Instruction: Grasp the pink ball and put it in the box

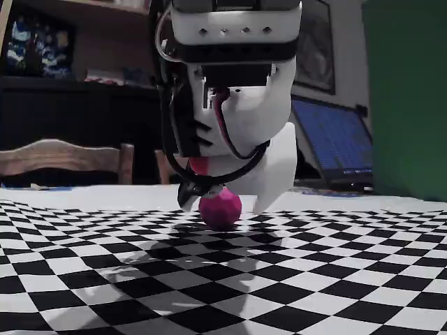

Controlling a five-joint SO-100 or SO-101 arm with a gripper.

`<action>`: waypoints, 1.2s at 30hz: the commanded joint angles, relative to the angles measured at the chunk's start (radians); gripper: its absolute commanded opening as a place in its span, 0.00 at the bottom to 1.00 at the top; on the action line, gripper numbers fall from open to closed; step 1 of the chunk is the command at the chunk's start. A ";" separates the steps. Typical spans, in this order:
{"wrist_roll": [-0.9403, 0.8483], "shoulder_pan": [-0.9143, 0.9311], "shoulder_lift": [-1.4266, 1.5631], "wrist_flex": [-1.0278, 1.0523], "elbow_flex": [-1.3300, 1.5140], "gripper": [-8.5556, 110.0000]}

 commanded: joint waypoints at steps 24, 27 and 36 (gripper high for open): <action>-0.006 0.008 -0.006 0.009 -0.066 0.31; -0.006 0.006 -0.006 0.009 -0.066 0.31; -0.006 0.006 -0.006 0.009 -0.067 0.31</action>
